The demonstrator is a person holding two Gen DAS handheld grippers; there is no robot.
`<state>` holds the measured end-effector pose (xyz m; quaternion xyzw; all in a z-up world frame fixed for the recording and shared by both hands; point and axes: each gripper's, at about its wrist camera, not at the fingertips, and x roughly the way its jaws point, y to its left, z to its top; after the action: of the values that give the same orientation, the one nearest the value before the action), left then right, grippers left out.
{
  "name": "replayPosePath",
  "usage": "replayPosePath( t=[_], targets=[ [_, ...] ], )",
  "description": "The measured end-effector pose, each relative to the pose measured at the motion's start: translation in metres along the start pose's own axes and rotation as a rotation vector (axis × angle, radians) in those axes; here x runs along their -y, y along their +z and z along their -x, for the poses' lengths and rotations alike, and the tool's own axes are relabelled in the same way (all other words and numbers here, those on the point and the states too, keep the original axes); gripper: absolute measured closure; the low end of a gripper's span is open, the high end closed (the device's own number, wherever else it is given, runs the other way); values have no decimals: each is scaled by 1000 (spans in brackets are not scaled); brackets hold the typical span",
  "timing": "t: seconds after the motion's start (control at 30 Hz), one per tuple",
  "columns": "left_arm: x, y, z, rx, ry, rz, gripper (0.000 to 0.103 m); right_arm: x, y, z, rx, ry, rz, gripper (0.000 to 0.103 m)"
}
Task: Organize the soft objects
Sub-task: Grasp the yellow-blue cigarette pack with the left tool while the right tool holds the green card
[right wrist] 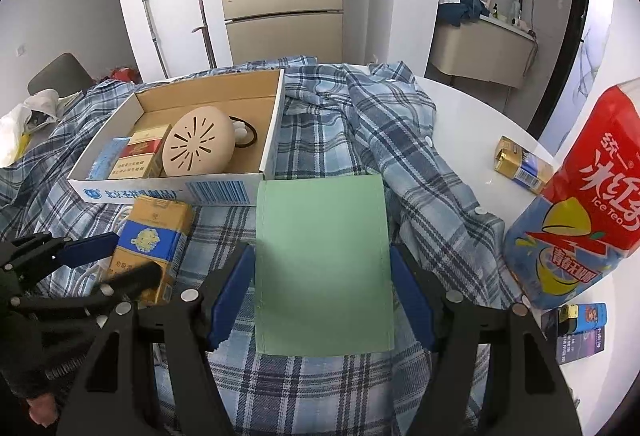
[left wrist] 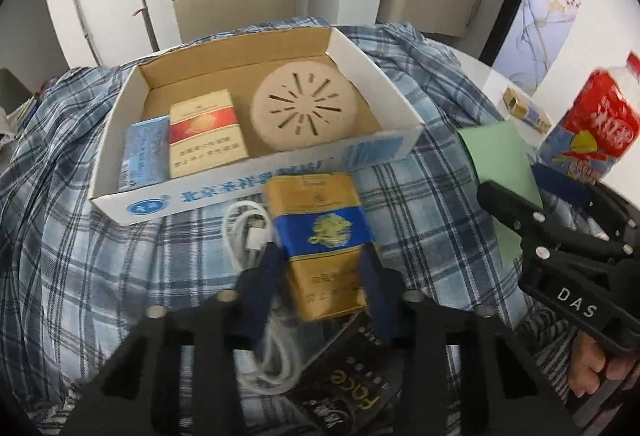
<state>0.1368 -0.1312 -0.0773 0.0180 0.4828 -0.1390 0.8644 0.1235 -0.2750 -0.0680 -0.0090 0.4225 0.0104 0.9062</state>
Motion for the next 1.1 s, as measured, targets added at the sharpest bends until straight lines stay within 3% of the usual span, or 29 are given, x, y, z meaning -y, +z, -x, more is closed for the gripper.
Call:
replayPosePath(
  t=[0.2, 0.27, 0.3, 0.33, 0.47, 0.7, 0.9, 1.1],
  targets=[
    [-8, -2, 14, 8, -8, -13, 69, -2, 0, 1, 5, -4, 14, 34],
    [-3, -1, 14, 7, -28, -27, 57, -1, 0, 1, 7, -4, 12, 34],
    [0, 0, 14, 12, -39, -32, 39, -1, 0, 1, 9, -4, 10, 34],
    [3, 1, 14, 26, -51, -36, 37, -1, 0, 2, 13, -6, 7, 34],
    [15, 10, 11, 47, -46, -56, 37, 0, -1, 7, 40, -23, -1, 34],
    [8, 19, -10, -19, -46, -12, 37, 3, 0, 6, 34, -14, -7, 34],
    [1, 13, -28, -131, -174, 15, 38, 4, 0, 6, 32, -11, -15, 34],
    [6, 14, -28, -125, -144, 1, 37, 5, 0, 6, 30, -9, -18, 34]
  ],
)
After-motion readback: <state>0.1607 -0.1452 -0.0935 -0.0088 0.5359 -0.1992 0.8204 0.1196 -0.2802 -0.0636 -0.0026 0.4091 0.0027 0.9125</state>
